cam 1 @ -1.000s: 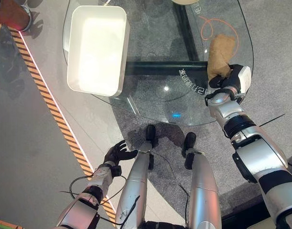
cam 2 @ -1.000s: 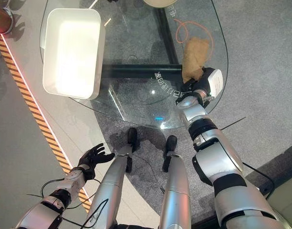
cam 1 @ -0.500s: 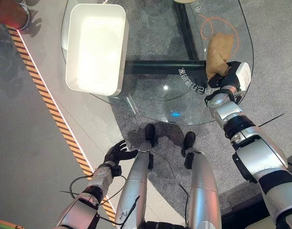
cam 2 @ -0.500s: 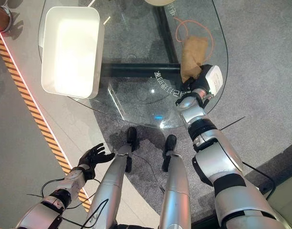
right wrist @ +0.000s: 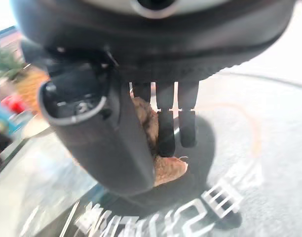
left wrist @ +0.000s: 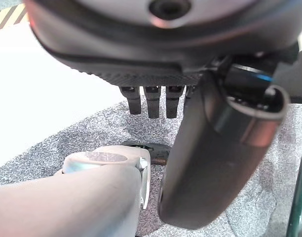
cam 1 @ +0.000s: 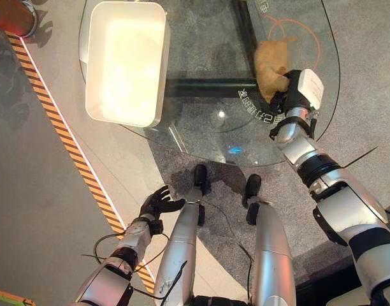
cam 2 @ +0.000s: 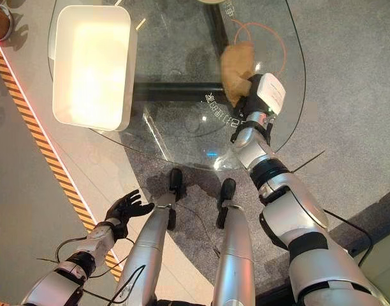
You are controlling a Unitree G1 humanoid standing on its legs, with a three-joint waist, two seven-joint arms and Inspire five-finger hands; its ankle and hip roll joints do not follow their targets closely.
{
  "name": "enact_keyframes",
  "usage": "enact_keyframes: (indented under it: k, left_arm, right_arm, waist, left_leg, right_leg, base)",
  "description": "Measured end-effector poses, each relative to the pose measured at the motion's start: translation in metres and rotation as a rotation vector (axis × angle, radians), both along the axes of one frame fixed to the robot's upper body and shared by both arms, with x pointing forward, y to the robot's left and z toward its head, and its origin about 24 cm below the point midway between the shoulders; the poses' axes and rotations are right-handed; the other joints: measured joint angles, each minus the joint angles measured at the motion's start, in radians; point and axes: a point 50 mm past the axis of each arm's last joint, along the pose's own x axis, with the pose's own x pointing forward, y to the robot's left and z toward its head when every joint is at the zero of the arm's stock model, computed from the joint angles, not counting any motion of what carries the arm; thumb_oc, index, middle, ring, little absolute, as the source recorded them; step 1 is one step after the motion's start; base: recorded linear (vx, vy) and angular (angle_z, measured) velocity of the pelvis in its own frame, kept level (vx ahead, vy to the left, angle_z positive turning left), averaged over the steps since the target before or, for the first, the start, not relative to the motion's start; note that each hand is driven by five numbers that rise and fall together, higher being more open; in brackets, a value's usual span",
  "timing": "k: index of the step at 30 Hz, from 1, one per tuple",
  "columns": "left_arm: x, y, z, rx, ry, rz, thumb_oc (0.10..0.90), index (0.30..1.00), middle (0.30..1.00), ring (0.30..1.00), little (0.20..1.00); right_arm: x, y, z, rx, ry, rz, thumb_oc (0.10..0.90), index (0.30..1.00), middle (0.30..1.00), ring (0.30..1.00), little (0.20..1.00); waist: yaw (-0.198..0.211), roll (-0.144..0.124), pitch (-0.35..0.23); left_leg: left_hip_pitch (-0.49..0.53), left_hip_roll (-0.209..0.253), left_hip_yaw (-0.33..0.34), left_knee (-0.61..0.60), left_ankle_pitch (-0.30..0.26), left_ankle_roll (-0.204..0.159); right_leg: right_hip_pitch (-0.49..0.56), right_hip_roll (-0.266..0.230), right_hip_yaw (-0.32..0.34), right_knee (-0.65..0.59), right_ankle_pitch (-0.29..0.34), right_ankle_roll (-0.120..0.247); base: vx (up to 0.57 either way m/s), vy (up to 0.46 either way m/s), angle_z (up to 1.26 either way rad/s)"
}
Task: Wipe the table with a cloth and put it in the basket.
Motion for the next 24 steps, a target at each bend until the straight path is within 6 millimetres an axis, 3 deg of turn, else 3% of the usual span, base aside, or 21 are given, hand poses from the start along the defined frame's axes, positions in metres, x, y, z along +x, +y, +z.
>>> enact_keyframes:
  k: [12,24]
  left_arm:
    - [0.005,-0.003,0.005,-0.005,-0.019,-0.008,0.800,0.900,0.900,0.900,0.900]
    - [0.007,-0.005,0.007,-0.005,-0.018,-0.005,0.800,0.900,0.900,0.900,0.900]
  right_arm:
    - [-0.007,0.055,-0.019,-0.106,0.106,0.319,0.100,0.300,0.300,0.300,0.200]
    - [-0.016,0.072,-0.035,-0.167,0.184,0.437,0.100,0.300,0.300,0.300,0.200]
  waist:
    - [0.005,0.001,0.000]
    - [0.008,0.001,0.000]
  left_leg:
    - [-0.001,-0.005,-0.018,-0.017,0.011,-0.004]
    - [-0.001,-0.006,-0.022,-0.033,0.019,-0.009]
  right_leg:
    - [-0.002,-0.007,-0.017,0.003,-0.004,-0.005]
    - [-0.008,-0.007,-0.021,0.009,-0.008,-0.007]
  base:
    - [0.00,-0.002,0.03]
    - [0.00,0.000,0.01]
